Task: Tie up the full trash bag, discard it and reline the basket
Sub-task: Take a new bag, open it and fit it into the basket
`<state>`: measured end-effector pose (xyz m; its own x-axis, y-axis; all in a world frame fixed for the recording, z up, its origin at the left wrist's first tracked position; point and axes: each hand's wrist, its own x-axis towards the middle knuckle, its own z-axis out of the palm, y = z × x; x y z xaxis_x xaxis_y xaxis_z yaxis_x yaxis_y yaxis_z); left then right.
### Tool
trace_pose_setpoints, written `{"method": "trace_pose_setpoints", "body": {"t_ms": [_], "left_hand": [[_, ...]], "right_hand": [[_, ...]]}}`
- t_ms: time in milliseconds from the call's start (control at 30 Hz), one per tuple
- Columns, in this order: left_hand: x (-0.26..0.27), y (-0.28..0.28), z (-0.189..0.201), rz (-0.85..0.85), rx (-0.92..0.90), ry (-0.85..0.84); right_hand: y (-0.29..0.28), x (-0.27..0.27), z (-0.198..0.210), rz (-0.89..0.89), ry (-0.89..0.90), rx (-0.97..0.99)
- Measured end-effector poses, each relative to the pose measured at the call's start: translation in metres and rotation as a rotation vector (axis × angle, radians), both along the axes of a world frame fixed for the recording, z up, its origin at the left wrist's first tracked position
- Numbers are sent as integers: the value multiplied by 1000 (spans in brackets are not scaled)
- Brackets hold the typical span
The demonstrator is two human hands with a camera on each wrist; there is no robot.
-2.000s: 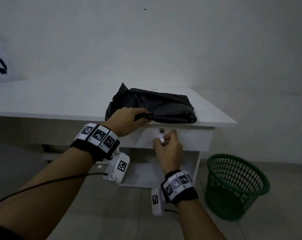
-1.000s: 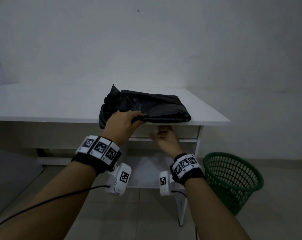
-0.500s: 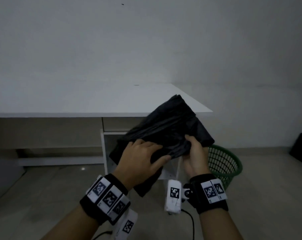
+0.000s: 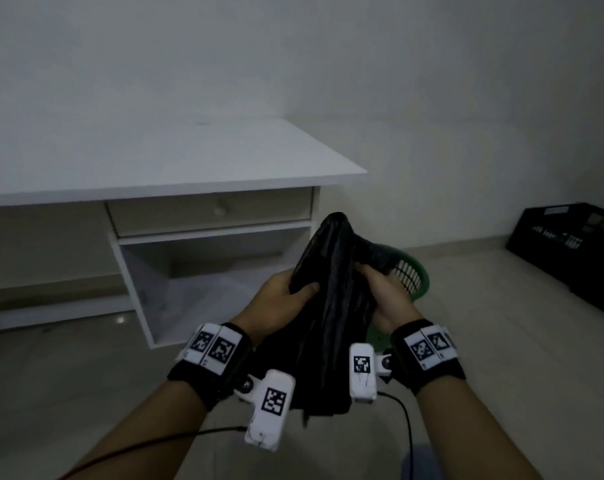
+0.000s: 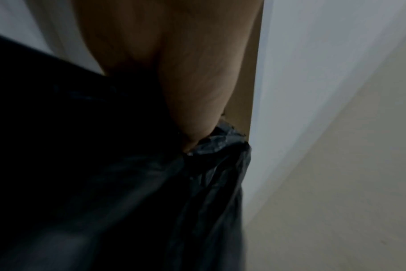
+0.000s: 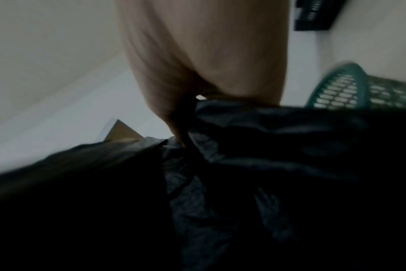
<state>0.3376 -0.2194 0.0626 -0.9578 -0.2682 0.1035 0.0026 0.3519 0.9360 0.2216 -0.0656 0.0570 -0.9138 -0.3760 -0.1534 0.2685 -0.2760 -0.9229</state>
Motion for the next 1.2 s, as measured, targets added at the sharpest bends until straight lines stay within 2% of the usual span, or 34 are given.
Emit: {"method": "trace_pose_setpoints", "body": {"t_ms": [100, 167, 200, 333, 400, 533, 633, 733, 800, 867, 933, 967, 1033, 1067, 1100, 1200], "left_hand": [[-31, 16, -22, 138, 36, -17], [-52, 27, -35, 187, 68, -52], [-62, 33, -42, 199, 100, -63], [-106, 58, -65, 221, 165, -102], [-123, 67, -77, 227, 139, -123], [-136, 78, -95, 236, 63, -200], [-134, 81, -109, 360, 6, -289], [-135, 87, -123, 474, -34, -351], [-138, 92, -133, 541, -155, -392], [-143, 99, -142, 588, -215, -447], [-151, 109, -147, 613, -219, -453], [-157, 115, -148, 624, -203, -455], [-169, 127, -151, 632, -101, -454], [-176, 132, -154, 623, -47, -446], [-182, 137, -156, 601, -3, -445], [-188, 141, -163, 525, 61, -454]], "right_hand": [[14, -30, -16, -129, 229, 319], [26, -49, -26, -210, 312, 418], [32, -57, -29, -165, 332, 424], [54, -96, -42, 467, 300, 406], [61, -123, -59, 594, 416, 518], [76, -188, -99, 512, 542, 842], [87, -226, -125, 439, 614, 985], [94, -242, -146, 342, 679, 1026], [96, -243, -159, 215, 832, 1087], [96, -236, -169, 93, 937, 1054], [91, -227, -175, 153, 887, 971], [85, -222, -176, 238, 756, 893], [74, -211, -176, 467, 303, 662], [68, -207, -175, 570, 119, 572], [63, -204, -175, 644, 20, 511], [50, -197, -185, 669, 8, 406]]}}
